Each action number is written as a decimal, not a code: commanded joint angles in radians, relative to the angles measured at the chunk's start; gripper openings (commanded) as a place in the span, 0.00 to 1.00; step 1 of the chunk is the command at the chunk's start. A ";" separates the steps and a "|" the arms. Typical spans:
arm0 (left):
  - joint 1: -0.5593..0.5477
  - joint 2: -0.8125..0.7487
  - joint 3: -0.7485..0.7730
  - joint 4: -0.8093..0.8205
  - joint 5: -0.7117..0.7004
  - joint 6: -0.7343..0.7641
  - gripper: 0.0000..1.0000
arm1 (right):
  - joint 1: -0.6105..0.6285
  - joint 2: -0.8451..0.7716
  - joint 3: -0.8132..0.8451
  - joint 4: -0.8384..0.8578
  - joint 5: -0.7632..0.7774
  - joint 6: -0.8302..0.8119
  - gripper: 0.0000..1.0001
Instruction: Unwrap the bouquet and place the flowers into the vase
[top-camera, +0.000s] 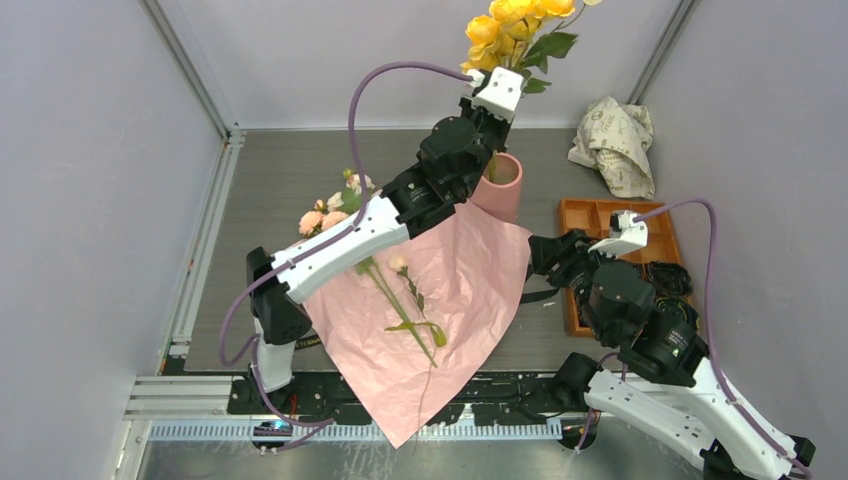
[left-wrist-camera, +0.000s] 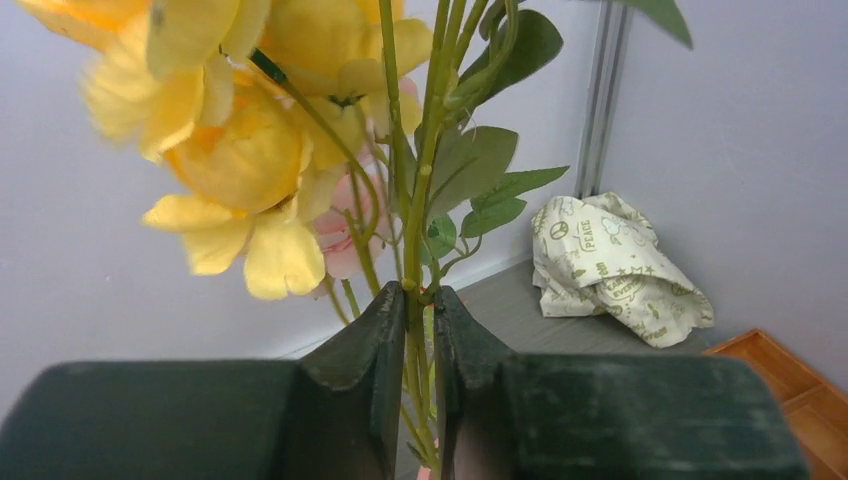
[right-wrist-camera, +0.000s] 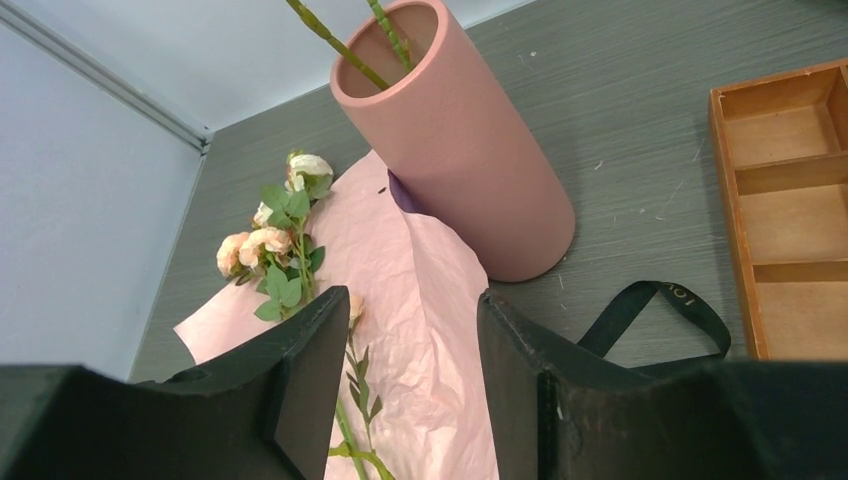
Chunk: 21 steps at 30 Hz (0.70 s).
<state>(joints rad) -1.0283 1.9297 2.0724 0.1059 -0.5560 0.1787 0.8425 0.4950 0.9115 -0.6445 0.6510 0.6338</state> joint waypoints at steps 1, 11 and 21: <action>-0.005 -0.039 0.013 0.042 -0.021 -0.059 0.24 | 0.005 -0.016 0.001 0.044 0.022 0.011 0.56; -0.001 -0.057 0.065 -0.103 0.041 -0.135 0.60 | 0.005 -0.022 -0.016 0.051 0.011 0.028 0.62; -0.002 -0.286 -0.069 -0.203 0.077 -0.292 0.61 | 0.005 0.013 -0.012 0.074 -0.022 0.023 0.62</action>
<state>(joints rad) -1.0283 1.8317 2.0480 -0.1036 -0.4992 -0.0254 0.8425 0.4885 0.8864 -0.6323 0.6403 0.6533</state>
